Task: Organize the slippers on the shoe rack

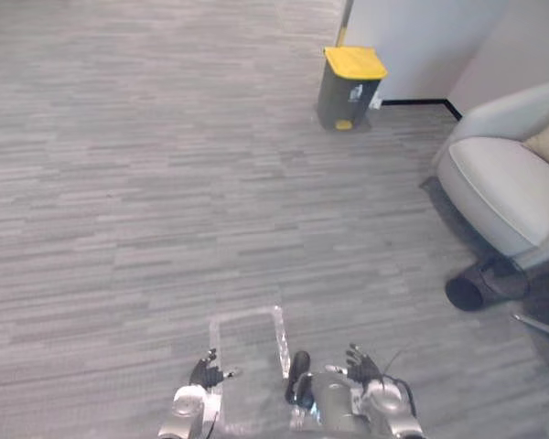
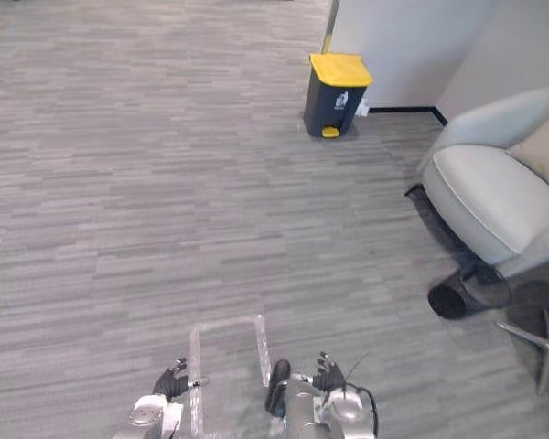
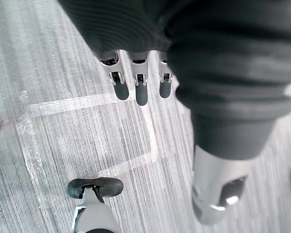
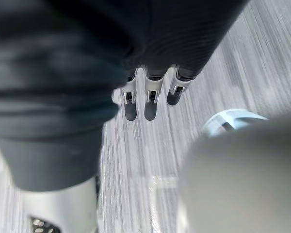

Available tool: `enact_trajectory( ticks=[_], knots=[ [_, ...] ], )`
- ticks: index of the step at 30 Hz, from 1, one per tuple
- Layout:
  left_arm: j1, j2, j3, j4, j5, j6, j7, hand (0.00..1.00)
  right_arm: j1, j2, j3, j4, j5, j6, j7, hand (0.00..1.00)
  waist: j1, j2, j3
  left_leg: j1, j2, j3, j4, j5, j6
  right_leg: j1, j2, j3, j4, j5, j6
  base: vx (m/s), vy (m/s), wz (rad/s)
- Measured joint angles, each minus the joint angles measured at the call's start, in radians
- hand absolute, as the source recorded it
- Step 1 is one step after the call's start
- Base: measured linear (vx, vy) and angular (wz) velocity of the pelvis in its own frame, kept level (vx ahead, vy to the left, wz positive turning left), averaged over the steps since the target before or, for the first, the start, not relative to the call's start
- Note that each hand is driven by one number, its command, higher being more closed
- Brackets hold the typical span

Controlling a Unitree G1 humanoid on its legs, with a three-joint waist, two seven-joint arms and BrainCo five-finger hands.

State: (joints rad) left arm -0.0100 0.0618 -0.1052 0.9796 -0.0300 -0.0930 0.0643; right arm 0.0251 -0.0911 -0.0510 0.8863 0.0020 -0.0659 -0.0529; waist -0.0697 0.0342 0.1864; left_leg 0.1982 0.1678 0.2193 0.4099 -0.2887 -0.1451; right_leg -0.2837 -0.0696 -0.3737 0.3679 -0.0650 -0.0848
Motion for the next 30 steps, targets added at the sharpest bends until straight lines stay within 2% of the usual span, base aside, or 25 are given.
enact_trajectory(
  ticks=[1,2,3,4,6,7,9,10,11,12,13,16,17,18,21,22,23,25,26,27,28,29,30],
  knots=[
    [0.005,-0.003,0.003,0.000,0.006,0.001,-0.005,0.00,0.003,0.007,-0.015,0.002,0.004,0.007,-0.001,0.00,0.006,0.009,0.007,-0.081,0.044,-0.017,0.208,0.055,-0.076,0.051,0.023,0.004,-0.043,-0.012,-0.004,0.48,-0.116,-0.10],
    [0.009,-0.005,0.002,0.000,0.008,0.001,-0.007,0.00,0.005,0.009,-0.016,0.001,0.004,0.007,0.000,0.00,0.010,0.010,0.009,-0.116,0.061,-0.023,0.298,0.048,-0.095,0.087,0.038,0.011,-0.070,-0.013,-0.005,0.56,-0.108,-0.39],
    [0.012,-0.012,0.002,-0.001,0.008,0.001,-0.008,0.00,0.012,0.012,-0.016,0.001,0.010,0.008,0.000,0.00,0.014,0.004,0.010,-0.156,0.084,-0.010,0.398,0.015,-0.103,0.165,0.059,0.032,-0.130,-0.013,-0.005,0.42,-0.047,-0.41],
    [0.016,-0.014,0.001,-0.001,0.008,0.001,-0.008,0.00,0.015,0.013,-0.016,0.001,0.010,0.007,-0.001,0.00,0.015,-0.001,0.011,-0.167,0.084,-0.002,0.405,-0.001,-0.084,0.193,0.063,0.049,-0.149,-0.013,-0.005,0.36,0.013,-0.56],
    [0.026,-0.014,-0.001,-0.022,0.008,-0.003,-0.008,0.00,0.008,0.017,-0.015,-0.002,0.020,0.006,-0.002,0.00,0.026,-0.017,0.008,-0.222,0.055,0.003,0.271,-0.057,-0.001,0.247,0.068,0.148,-0.189,-0.008,0.003,0.30,0.111,-0.86],
    [0.028,-0.013,-0.001,-0.025,0.008,-0.003,-0.008,0.00,0.002,0.016,-0.015,-0.002,0.019,0.006,-0.002,0.00,0.031,-0.018,0.008,-0.236,0.041,-0.021,0.225,-0.064,0.009,0.248,0.068,0.174,-0.191,-0.005,0.009,0.20,0.165,-1.22],
    [0.034,-0.008,-0.001,-0.031,0.006,-0.006,-0.008,0.00,-0.012,0.017,-0.014,-0.001,0.019,0.005,-0.004,0.00,0.045,-0.017,0.009,-0.266,-0.024,-0.198,0.033,-0.064,0.018,0.243,0.076,0.280,-0.194,0.002,0.038,0.15,0.240,-1.59],
    [0.033,-0.007,-0.001,-0.034,0.005,-0.007,-0.006,0.00,-0.011,0.012,-0.009,0.002,0.017,0.005,-0.005,0.00,0.052,-0.011,0.007,-0.264,-0.047,-0.322,-0.043,-0.044,0.028,0.239,0.088,0.354,-0.187,0.002,0.065,0.18,0.405,-2.24],
    [0.041,-0.004,-0.001,-0.031,-0.002,-0.008,-0.006,0.00,-0.004,0.010,0.015,0.005,0.015,0.006,-0.006,0.00,0.055,-0.007,0.006,-0.242,-0.043,-0.315,-0.049,0.030,0.027,0.224,0.104,0.433,-0.160,-0.009,0.092,0.12,0.308,-1.97],
    [0.042,-0.002,-0.001,-0.028,-0.005,-0.008,-0.006,0.00,-0.002,0.009,0.019,0.009,0.013,0.008,-0.006,0.00,0.057,-0.014,0.005,-0.227,-0.047,-0.282,-0.049,0.025,0.034,0.221,0.099,0.462,-0.152,-0.013,0.101,0.10,0.385,-1.77],
    [0.044,0.016,0.000,-0.022,-0.013,-0.007,-0.005,0.00,0.018,0.017,0.027,0.008,0.005,0.009,-0.003,0.00,0.042,-0.031,-0.009,-0.208,-0.063,-0.206,-0.063,0.011,0.058,0.215,0.078,0.511,-0.144,-0.020,0.124,0.06,0.256,-1.19],
    [0.044,0.035,-0.001,-0.011,-0.013,-0.008,-0.006,0.00,0.038,0.023,0.030,0.008,-0.002,0.019,-0.002,0.00,0.036,-0.053,-0.014,-0.158,-0.085,-0.086,-0.086,0.004,0.081,0.203,0.053,0.567,-0.159,0.006,0.161,0.06,0.260,-1.20],
    [0.044,0.038,-0.001,-0.003,-0.013,-0.007,-0.006,0.00,0.036,0.023,0.037,0.008,-0.002,0.019,-0.001,0.00,0.030,-0.054,-0.015,-0.144,-0.090,-0.033,-0.096,0.006,0.088,0.192,0.042,0.551,-0.165,0.026,0.168,0.03,0.215,-1.07],
    [0.044,0.039,-0.001,-0.002,-0.013,-0.007,-0.006,0.00,0.035,0.024,0.039,0.008,-0.002,0.019,0.001,0.00,0.029,-0.052,-0.015,-0.141,-0.089,-0.008,-0.100,0.008,0.091,0.178,0.028,0.500,-0.161,0.033,0.156,0.02,0.165,-0.98],
    [0.064,0.047,0.001,-0.001,-0.013,-0.006,-0.006,0.00,0.023,0.020,0.055,0.008,-0.003,0.019,0.006,0.00,0.032,-0.048,-0.012,-0.083,-0.094,0.106,-0.137,0.014,0.101,0.162,-0.079,0.053,-0.057,-0.018,0.082,0.05,0.123,-0.92],
    [0.066,0.048,0.002,0.001,-0.013,-0.006,-0.006,0.00,0.026,0.017,0.055,0.009,-0.003,0.018,0.006,0.00,0.032,-0.044,-0.010,-0.067,-0.093,0.132,-0.144,0.014,0.101,0.161,-0.105,-0.034,-0.029,-0.024,0.069,0.07,0.023,-0.87],
    [0.065,0.044,0.006,0.007,-0.013,-0.005,-0.007,0.00,0.025,0.013,0.056,0.013,-0.003,0.017,0.006,0.00,0.031,-0.045,-0.007,-0.048,-0.097,0.154,-0.155,0.013,0.101,0.150,-0.120,-0.102,-0.006,-0.020,0.056,0.05,-0.010,-0.91],
    [0.061,0.037,0.010,0.016,-0.013,-0.004,-0.010,0.00,0.009,0.001,0.053,0.036,-0.003,0.014,0.006,0.00,0.031,-0.031,-0.001,-0.020,-0.094,0.194,-0.189,0.016,0.105,0.142,-0.111,-0.152,-0.003,-0.008,0.033,0.03,-0.032,-0.85],
    [0.062,0.028,0.010,0.016,-0.013,-0.004,-0.010,0.00,0.000,-0.002,0.052,0.042,-0.003,0.015,0.004,0.00,0.033,-0.022,-0.001,-0.022,-0.086,0.223,-0.208,0.016,0.104,0.145,-0.112,-0.196,-0.023,-0.042,0.009,-0.01,-0.070,-0.65],
    [0.061,0.014,0.009,0.017,-0.013,-0.002,-0.012,0.00,-0.007,-0.006,0.037,0.041,-0.003,0.011,0.005,0.00,0.029,-0.012,0.000,-0.020,-0.080,0.255,-0.224,0.019,0.099,0.143,-0.165,-0.292,0.059,-0.105,-0.010,0.02,-0.074,-0.57],
    [0.058,0.014,0.009,0.015,-0.013,-0.002,-0.012,0.00,-0.006,-0.007,0.031,0.044,-0.003,0.010,0.005,0.00,0.027,-0.015,-0.004,-0.014,-0.081,0.271,-0.229,0.020,0.094,0.150,-0.179,-0.317,0.076,-0.120,-0.001,0.16,-0.264,-2.30],
    [0.061,0.020,0.051,0.031,-0.013,0.012,-0.026,0.00,-0.007,-0.018,0.028,0.086,-0.003,0.006,0.004,0.00,0.066,0.004,-0.004,-0.079,0.029,0.311,0.024,0.005,0.064,0.179,-0.004,-0.158,-0.136,-0.052,0.010,0.23,-0.300,-2.64],
    [0.062,0.015,0.050,0.031,-0.013,0.012,-0.027,0.00,-0.005,-0.024,0.027,0.089,-0.002,0.006,0.004,0.00,0.066,0.014,-0.006,-0.110,0.056,0.281,0.103,-0.011,0.045,0.199,0.030,-0.125,-0.171,-0.044,0.008,0.22,-0.293,-2.58]
  ],
)
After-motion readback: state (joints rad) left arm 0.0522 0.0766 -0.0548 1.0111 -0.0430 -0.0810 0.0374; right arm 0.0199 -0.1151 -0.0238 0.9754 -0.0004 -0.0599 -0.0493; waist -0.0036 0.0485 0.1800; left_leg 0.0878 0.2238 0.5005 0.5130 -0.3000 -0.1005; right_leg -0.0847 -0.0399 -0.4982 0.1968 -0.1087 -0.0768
